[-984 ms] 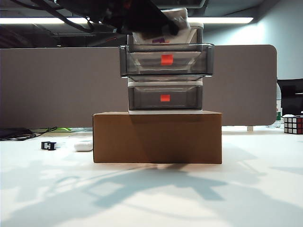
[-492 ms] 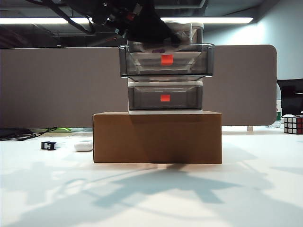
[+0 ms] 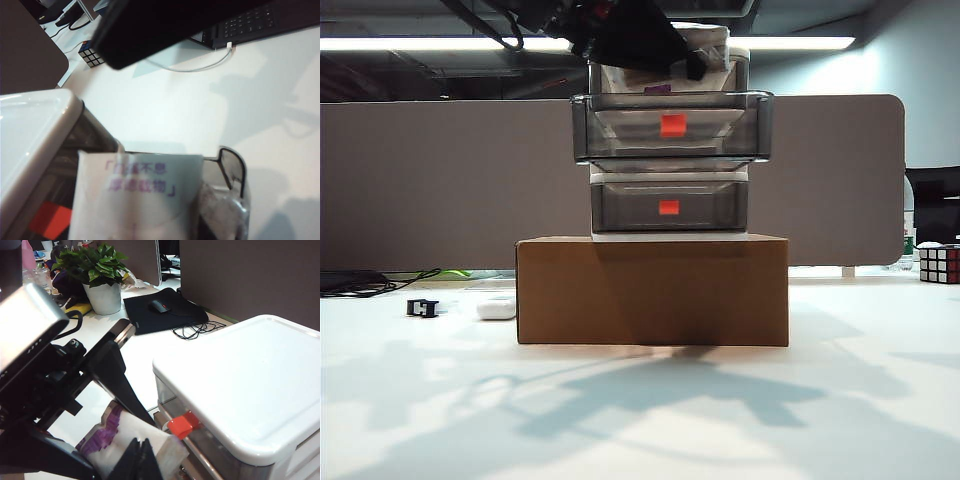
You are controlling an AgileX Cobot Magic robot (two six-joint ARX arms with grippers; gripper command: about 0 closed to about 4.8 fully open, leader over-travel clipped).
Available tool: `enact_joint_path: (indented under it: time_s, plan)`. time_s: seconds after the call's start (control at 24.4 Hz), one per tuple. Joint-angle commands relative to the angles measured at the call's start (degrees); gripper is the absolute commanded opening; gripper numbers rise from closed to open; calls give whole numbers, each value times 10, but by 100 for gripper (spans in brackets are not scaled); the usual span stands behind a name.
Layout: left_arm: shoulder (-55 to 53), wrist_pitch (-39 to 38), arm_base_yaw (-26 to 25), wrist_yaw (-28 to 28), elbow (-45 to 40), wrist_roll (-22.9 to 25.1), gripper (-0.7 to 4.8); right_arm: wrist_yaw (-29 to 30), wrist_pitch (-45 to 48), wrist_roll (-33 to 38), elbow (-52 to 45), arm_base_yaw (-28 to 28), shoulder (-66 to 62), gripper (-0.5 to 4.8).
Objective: Open the second layer of the drawer on the table, pick up a pack of napkins on the table and put it in, and finally close the drawer.
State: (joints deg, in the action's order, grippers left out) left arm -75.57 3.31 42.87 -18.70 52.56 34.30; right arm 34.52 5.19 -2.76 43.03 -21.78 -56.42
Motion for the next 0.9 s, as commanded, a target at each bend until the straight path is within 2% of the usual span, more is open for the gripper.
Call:
enact_joint_path:
  time_s: [0.04, 0.21, 0.9]
  plan:
    - [0, -8, 0, -4, 2, 2, 230, 0, 6, 2, 2, 0, 2, -5]
    - [-3, -9, -1, -4, 2, 2, 281, 0, 6, 2, 2, 0, 2, -5]
    - [-5, 1, 0, -9, 2, 2, 283, -1, 7, 2, 2, 0, 2, -5]
